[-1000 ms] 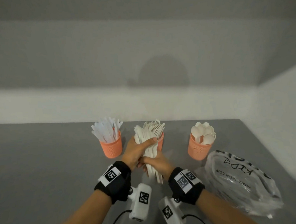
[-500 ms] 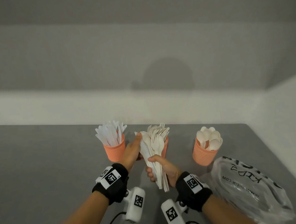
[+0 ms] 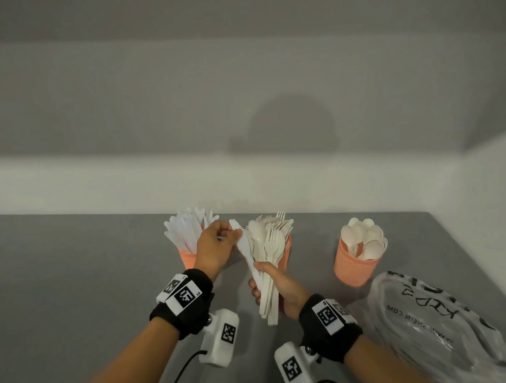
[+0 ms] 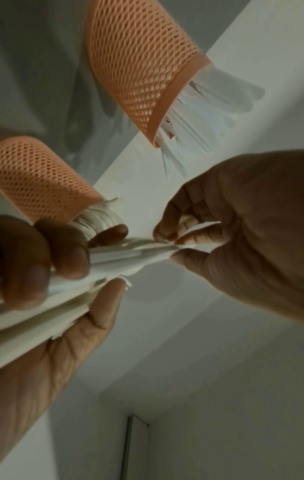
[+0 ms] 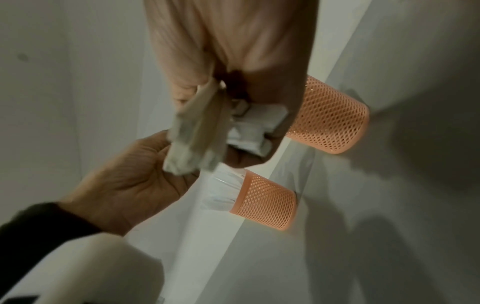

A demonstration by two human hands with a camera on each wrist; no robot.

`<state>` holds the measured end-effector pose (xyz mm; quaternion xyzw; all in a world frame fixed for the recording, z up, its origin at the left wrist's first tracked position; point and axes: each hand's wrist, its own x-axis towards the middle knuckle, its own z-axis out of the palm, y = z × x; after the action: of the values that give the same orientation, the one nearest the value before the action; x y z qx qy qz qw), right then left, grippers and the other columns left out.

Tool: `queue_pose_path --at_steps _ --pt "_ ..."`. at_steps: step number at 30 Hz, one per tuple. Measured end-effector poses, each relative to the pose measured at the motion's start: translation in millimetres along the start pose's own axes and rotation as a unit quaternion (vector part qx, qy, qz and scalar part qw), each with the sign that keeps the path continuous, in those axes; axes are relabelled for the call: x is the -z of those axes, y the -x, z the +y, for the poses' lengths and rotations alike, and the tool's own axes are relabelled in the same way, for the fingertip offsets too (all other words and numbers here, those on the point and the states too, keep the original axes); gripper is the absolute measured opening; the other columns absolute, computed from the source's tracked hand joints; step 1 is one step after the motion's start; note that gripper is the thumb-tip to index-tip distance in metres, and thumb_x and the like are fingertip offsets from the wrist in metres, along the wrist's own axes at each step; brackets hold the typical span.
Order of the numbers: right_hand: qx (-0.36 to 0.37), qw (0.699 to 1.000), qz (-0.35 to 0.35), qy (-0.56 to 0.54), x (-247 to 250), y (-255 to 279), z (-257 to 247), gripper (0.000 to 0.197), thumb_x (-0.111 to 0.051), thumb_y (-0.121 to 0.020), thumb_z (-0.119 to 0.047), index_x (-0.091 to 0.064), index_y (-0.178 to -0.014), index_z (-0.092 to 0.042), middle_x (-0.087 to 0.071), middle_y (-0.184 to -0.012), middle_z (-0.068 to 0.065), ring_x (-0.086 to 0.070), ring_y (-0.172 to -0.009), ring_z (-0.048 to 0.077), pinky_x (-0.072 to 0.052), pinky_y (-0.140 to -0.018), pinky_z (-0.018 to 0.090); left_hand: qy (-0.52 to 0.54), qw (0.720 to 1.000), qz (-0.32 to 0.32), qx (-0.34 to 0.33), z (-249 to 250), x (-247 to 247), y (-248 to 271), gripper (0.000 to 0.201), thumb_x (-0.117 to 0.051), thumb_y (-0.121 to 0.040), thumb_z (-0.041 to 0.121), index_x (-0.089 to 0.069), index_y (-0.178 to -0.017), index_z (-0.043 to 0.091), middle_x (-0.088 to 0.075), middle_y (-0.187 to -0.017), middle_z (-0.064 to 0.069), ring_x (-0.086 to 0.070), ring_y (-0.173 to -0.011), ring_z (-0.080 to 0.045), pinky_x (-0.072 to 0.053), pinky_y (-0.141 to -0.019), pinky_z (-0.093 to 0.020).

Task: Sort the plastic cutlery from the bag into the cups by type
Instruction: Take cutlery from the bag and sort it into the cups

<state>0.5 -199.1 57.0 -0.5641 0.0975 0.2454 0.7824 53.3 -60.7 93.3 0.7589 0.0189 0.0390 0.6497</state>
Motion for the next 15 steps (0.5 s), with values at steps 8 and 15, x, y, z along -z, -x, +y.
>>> queue_pose_path --at_steps 8,15 --pt "0.016 0.999 0.047 0.004 -3.5 -7.0 5.7 0.018 -0.05 -0.092 -0.026 -0.058 -0.098 -0.012 -0.061 -0.066 0.004 -0.053 -0.053 0.013 -0.046 -0.055 0.025 -0.071 0.997 -0.004 -0.02 -0.5 4.0 2.9 0.018 -0.058 -0.09 0.014 -0.045 -0.077 0.018 -0.055 -0.077 -0.004 -0.056 -0.063 -0.02 -0.046 -0.049 -0.018" --pt "0.097 0.992 0.074 0.036 -11.5 -8.2 -4.5 0.011 -0.048 -0.093 -0.013 -0.058 -0.092 -0.016 -0.061 -0.071 0.011 -0.057 -0.056 0.019 -0.051 -0.055 0.029 -0.012 0.999 -0.011 -0.03 5.9 16.2 3.0 0.019 -0.057 -0.089 0.004 -0.045 -0.103 0.009 -0.063 -0.057 0.006 -0.065 -0.056 -0.015 -0.057 -0.058 -0.029"
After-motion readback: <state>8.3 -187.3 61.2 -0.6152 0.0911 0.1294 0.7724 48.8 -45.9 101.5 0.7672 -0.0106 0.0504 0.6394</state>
